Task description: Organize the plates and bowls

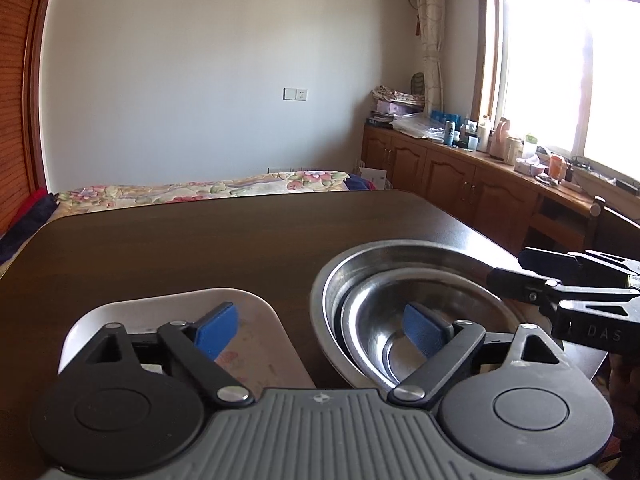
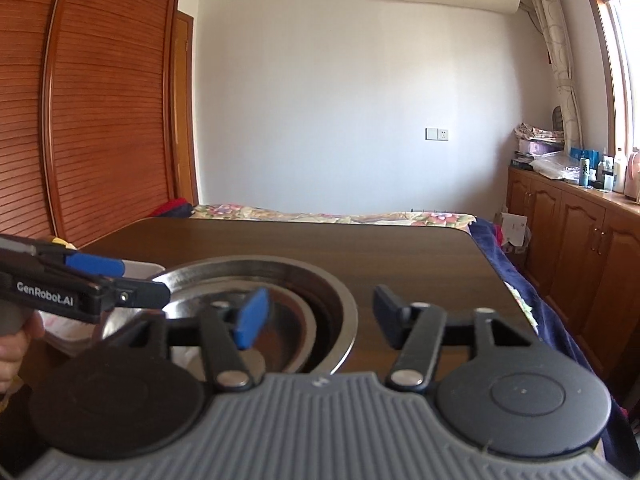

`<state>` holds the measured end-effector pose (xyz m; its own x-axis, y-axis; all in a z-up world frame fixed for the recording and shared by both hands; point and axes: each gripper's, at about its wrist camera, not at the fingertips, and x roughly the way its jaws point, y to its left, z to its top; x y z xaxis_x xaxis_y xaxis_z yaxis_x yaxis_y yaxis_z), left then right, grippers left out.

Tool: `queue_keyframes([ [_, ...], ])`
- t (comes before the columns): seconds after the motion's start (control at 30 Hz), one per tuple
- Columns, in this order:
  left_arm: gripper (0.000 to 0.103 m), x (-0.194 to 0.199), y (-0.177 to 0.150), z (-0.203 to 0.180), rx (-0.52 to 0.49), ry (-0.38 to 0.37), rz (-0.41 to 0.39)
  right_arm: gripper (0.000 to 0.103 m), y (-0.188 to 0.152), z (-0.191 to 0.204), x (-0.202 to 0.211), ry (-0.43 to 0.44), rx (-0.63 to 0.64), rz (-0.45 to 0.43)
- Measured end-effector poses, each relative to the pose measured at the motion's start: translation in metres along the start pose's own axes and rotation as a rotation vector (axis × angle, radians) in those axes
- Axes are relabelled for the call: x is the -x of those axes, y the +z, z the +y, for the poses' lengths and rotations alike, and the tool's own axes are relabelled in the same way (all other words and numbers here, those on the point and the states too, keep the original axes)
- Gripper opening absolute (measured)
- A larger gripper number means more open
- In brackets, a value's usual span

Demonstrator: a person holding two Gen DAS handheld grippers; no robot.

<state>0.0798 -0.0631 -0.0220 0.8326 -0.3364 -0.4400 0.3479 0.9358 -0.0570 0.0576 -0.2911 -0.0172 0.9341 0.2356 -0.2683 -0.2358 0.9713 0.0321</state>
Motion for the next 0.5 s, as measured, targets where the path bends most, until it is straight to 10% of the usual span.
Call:
queue_keyframes([
  [0.2,0.095,-0.001,-0.007,-0.004,-0.016,0.014,-0.011,0.092,-0.007,-0.007,-0.008,-0.020,-0.019,-0.005],
  [0.5,0.094,-0.005,-0.005,-0.005,-0.009,-0.001,-0.004,0.095,-0.012,-0.017,-0.018,0.013,-0.065,-0.002],
])
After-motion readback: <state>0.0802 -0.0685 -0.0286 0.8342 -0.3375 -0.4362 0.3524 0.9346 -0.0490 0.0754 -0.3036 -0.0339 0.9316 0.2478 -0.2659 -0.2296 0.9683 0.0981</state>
